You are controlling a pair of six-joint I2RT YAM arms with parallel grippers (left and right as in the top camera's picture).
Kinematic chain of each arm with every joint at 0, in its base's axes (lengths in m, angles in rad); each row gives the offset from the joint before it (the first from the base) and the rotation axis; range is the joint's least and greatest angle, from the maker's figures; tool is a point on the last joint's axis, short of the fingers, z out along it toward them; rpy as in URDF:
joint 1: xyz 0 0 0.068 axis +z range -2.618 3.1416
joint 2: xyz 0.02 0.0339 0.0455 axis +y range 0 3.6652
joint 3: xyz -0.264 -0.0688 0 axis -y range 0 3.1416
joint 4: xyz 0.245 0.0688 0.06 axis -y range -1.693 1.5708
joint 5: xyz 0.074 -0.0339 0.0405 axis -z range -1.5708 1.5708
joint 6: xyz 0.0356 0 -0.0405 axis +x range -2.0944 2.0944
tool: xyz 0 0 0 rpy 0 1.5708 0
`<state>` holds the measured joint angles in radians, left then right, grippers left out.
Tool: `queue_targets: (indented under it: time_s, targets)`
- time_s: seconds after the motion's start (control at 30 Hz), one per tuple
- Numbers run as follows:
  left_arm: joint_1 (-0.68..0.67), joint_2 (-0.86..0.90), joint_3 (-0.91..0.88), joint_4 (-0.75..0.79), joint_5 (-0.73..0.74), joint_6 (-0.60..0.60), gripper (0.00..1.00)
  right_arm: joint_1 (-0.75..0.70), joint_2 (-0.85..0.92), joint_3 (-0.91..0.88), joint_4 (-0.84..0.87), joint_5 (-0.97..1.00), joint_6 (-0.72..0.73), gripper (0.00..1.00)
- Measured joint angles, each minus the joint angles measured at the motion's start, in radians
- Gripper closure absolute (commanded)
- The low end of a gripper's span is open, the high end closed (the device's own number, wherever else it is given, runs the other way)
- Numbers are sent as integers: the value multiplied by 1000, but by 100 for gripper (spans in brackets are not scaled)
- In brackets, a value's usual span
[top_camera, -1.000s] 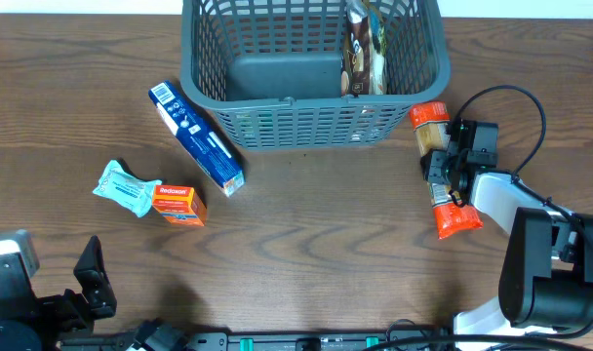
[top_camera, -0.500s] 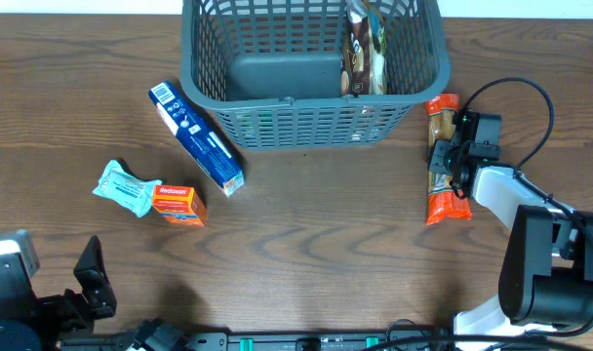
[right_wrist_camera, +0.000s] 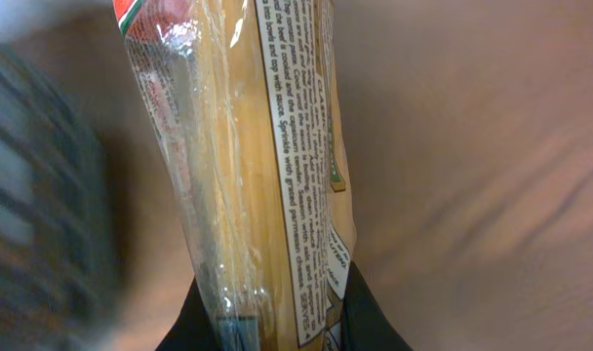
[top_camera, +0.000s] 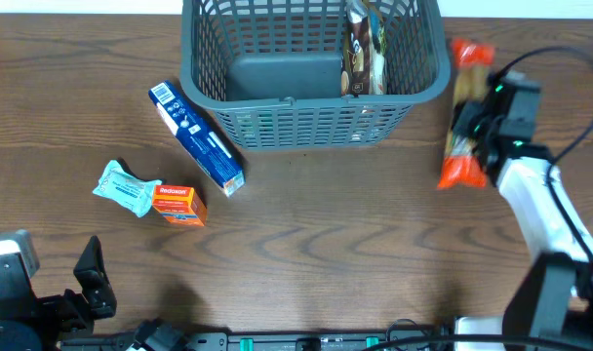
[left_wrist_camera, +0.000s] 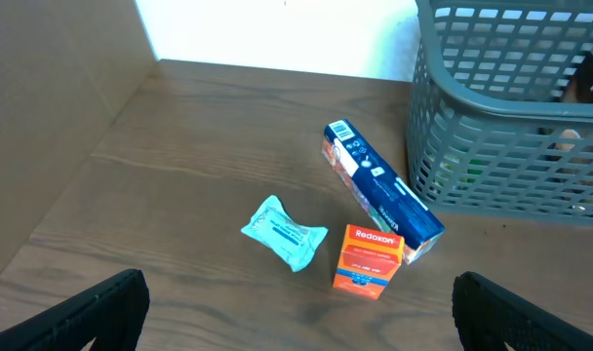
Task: Pack container
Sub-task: 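Grasp the pasta package with the right gripper and lift it, then carry the pasta package over the basket and lower it inside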
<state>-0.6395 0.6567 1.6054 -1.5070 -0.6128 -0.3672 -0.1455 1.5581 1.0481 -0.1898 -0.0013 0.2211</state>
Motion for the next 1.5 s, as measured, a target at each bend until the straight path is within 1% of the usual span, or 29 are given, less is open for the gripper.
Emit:
queue_targets:
  time_s: [0.27,0.4,0.47,0.57,0.7,0.77,0.9,1.1,1.27,1.43,1.47,1.5]
  targets:
    - [0,0,0,0,0,0,1,2,-152,212,-3,46,-4,99]
    - [0,0,0,0,0,0,2,29,-168,300,42,60,-65,99]
    - [0,0,0,0,0,0,1,64,-168,336,91,45,-130,99]
    - [0,0,0,0,0,0,1,139,-169,357,193,-32,-231,99]
    - [0,0,0,0,0,0,1,254,-164,358,292,-187,-365,99]
    - [0,0,0,0,0,0,1,319,-150,359,329,-280,-457,99]
    - [0,0,0,0,0,0,2,428,-90,364,360,-393,-649,99]
    - [0,0,0,0,0,0,1,542,73,365,351,-451,-906,99]
    - [0,0,0,0,0,0,1,555,163,365,336,-453,-992,99]
    - [0,0,0,0,0,0,1,555,175,365,330,-444,-1019,98]
    - [0,0,0,0,0,0,1,555,175,365,332,-445,-1022,69]
    - [0,0,0,0,0,0,1,555,175,365,333,-447,-1023,3]
